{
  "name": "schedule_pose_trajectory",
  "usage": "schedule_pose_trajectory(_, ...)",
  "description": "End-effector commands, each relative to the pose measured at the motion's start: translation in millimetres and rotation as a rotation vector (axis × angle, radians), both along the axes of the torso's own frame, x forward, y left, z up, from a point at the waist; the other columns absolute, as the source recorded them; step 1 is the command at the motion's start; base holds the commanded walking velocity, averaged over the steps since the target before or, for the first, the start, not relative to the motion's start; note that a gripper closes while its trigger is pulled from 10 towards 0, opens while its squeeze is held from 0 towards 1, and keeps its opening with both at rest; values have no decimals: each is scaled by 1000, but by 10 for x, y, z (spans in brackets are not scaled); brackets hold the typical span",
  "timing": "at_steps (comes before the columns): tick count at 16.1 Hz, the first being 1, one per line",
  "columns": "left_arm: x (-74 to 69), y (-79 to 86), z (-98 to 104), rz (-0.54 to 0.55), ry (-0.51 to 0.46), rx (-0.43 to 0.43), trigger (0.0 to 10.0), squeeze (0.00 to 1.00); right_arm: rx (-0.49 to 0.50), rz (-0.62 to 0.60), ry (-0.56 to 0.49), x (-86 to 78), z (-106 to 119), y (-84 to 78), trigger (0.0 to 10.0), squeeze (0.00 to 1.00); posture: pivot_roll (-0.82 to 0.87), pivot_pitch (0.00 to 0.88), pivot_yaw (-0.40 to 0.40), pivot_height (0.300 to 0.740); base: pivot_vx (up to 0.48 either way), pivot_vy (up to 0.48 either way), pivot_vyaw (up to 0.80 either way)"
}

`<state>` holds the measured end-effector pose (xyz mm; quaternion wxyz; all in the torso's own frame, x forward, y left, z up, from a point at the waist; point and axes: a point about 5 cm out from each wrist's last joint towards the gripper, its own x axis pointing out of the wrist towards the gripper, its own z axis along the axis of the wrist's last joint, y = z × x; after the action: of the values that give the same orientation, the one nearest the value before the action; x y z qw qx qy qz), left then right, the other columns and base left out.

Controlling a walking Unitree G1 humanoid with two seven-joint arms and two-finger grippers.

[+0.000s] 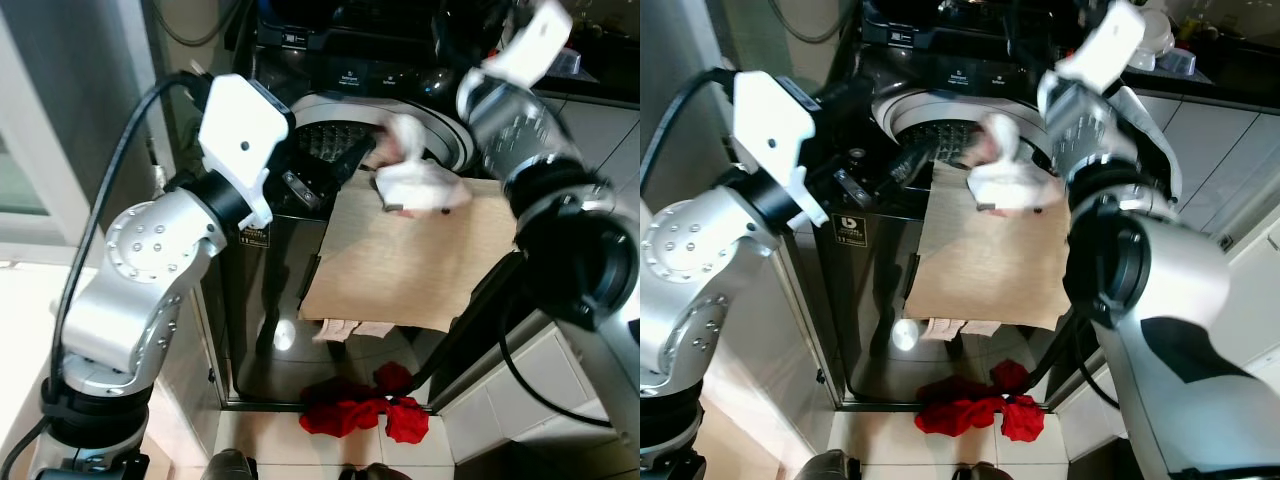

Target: Clothes washing

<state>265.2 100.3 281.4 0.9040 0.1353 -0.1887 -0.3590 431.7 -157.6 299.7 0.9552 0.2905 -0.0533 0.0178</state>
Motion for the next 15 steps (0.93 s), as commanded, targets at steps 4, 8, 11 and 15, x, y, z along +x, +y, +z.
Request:
schedule_pose_trajectory(4,54,-58,-113,26,11,6,10000,0,-590,-168,-368,-127,393,-87,10000,0,121,0,-101,740,0,0,0)
schedule_pose_trajectory(8,114,-52,-251,107,17,7,10000,0,-630,-233,-540,-329,172,-142,10000,0,81,0,-86,740,0,0,0)
schedule_pose_trajectory(11,173,-32,-534,218,91,-9,10000,0,-769,-333,-472,-866,-776,-190,10000,0,17,0,-40,740,0,0,0)
schedule_pose_trajectory(15,175,-142,-592,180,87,-9,10000,0,-644,-124,-383,-1056,-1147,63,10000,0,2,0,-24,740,0,0,0)
